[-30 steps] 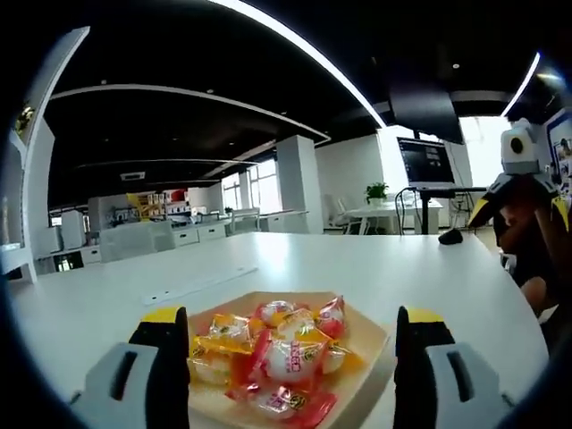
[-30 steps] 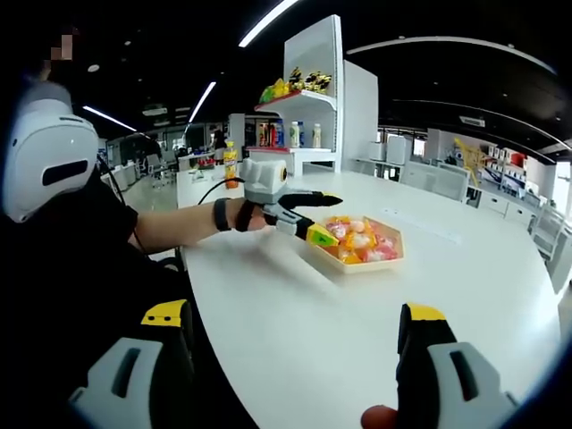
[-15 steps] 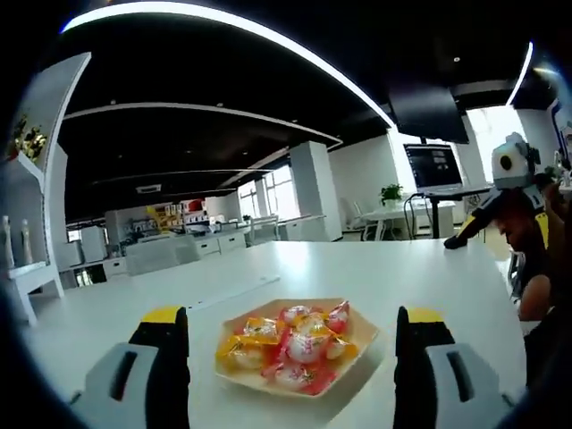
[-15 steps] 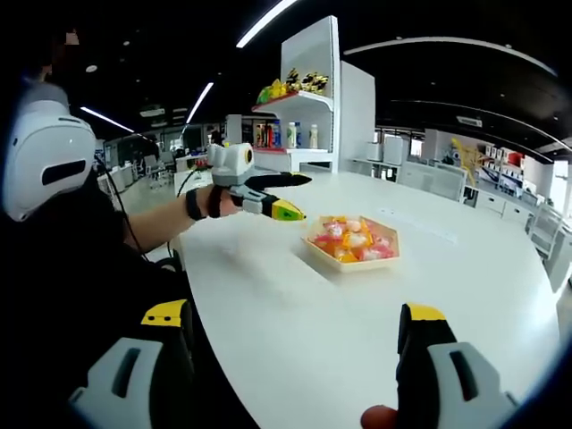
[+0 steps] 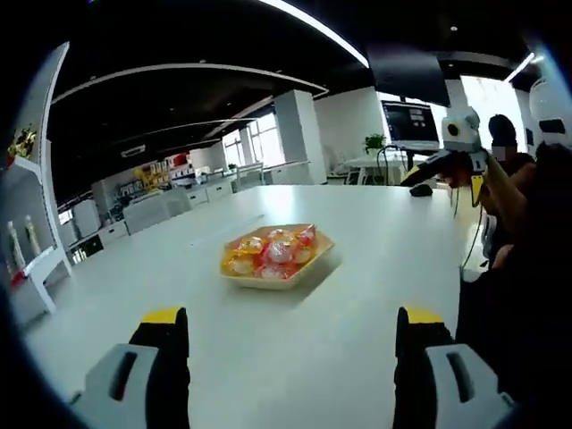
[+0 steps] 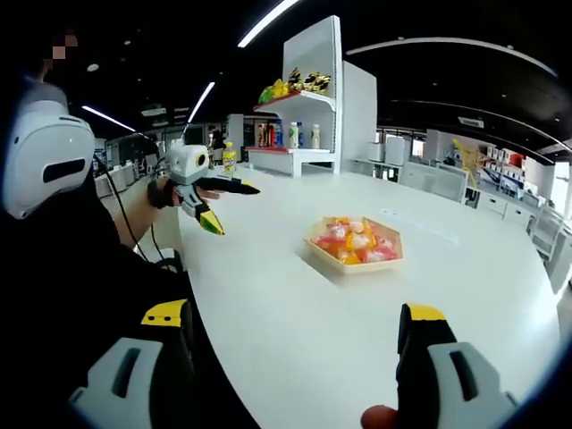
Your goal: Pick up the marshmallows scattered on the table and place them into the bowl on the table
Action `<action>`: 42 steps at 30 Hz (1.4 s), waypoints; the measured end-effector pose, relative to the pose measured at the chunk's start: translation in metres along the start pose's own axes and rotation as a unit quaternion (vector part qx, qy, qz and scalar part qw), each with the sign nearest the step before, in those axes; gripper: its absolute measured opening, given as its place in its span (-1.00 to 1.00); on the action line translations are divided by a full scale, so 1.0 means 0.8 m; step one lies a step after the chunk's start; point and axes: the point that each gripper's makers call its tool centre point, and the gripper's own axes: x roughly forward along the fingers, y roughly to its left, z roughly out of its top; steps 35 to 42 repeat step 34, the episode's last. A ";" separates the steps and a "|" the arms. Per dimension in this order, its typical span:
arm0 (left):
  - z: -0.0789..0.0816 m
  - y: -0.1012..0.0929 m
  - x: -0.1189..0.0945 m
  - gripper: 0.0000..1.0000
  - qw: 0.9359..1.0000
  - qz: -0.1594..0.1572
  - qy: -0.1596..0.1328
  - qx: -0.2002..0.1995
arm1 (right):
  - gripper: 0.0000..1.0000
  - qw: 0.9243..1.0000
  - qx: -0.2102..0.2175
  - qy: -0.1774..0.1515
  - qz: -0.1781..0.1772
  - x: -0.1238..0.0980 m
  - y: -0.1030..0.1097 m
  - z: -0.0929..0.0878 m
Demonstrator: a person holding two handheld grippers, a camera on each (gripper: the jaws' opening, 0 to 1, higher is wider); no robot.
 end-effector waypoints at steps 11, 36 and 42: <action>-0.007 0.005 -0.038 0.91 0.999 0.019 0.022 0.024 | 0.83 1.000 -0.005 0.000 0.002 0.002 0.004 0.002; -0.001 -0.013 -0.044 0.91 0.998 0.002 0.022 0.059 | 0.83 1.000 -0.008 0.000 0.001 0.001 0.005 0.004; -0.001 -0.013 -0.044 0.91 0.998 0.002 0.022 0.059 | 0.83 1.000 -0.008 0.000 0.001 0.001 0.005 0.004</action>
